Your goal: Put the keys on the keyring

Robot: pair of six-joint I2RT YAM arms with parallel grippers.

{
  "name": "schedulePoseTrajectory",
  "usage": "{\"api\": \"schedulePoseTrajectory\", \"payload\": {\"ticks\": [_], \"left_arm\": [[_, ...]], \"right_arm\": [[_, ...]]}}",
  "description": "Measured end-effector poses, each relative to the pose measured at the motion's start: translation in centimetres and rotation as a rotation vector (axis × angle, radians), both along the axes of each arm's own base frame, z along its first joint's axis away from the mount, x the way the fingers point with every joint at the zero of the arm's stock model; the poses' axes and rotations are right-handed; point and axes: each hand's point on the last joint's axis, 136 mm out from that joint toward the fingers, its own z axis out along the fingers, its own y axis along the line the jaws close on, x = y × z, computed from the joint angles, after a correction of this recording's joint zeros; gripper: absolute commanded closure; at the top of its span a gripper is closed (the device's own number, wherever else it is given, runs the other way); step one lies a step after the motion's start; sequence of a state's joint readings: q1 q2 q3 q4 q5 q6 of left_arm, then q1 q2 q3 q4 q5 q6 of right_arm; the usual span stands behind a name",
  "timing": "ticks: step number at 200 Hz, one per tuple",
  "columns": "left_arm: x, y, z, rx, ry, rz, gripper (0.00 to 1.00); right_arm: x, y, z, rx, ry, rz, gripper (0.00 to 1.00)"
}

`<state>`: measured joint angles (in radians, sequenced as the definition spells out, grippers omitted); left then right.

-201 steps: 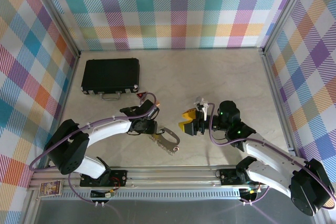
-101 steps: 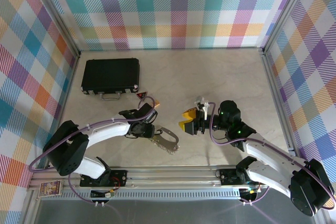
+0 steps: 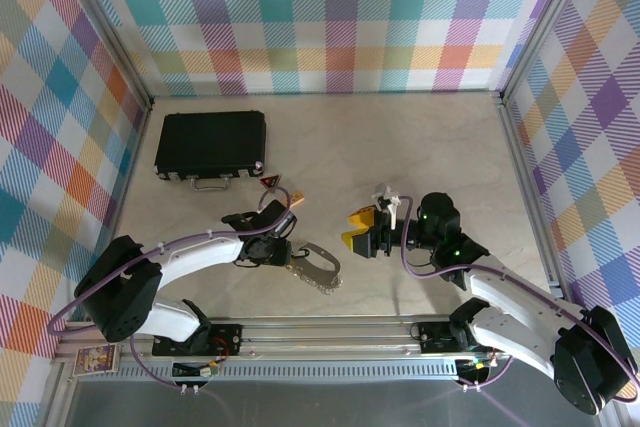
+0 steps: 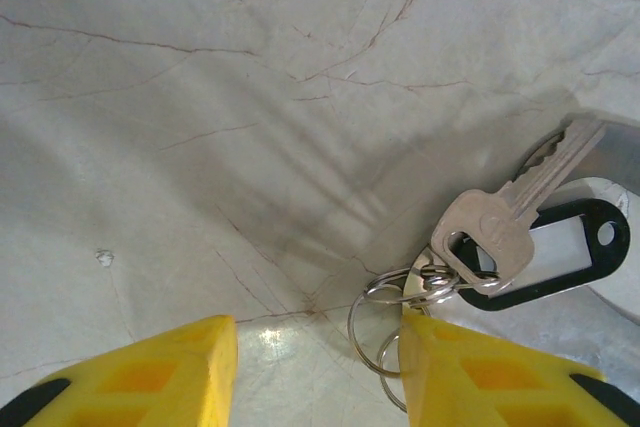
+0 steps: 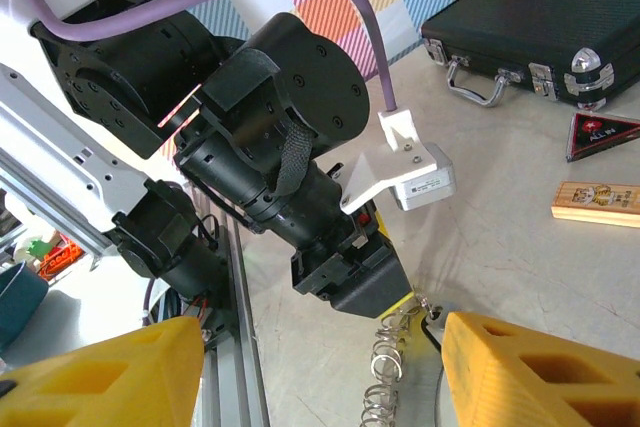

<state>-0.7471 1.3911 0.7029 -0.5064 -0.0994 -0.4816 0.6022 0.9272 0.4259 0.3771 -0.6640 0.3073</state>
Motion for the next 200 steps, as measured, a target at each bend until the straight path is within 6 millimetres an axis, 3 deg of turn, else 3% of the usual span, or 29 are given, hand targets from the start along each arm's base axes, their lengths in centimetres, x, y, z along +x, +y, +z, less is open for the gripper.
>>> {"api": "schedulePoseTrajectory", "payload": {"ticks": [63,99,135,200], "left_arm": [[-0.7,-0.3,0.0,-0.022,0.009,-0.017,0.55],[-0.7,-2.1,3.0,-0.155,-0.04,-0.067,0.54],[0.2,-2.6,5.6,-0.211,-0.108,-0.122,0.54],[1.5,-2.2,5.1,-0.275,-0.084,-0.135,0.59]], "right_arm": [[-0.1,-0.1,0.4,0.01,-0.014,-0.001,0.36],[-0.2,-0.1,0.4,0.01,-0.014,-0.001,0.36],[-0.3,-0.2,0.6,0.015,-0.022,-0.001,0.36],[-0.4,-0.3,0.9,0.022,-0.031,-0.001,0.36]]}}
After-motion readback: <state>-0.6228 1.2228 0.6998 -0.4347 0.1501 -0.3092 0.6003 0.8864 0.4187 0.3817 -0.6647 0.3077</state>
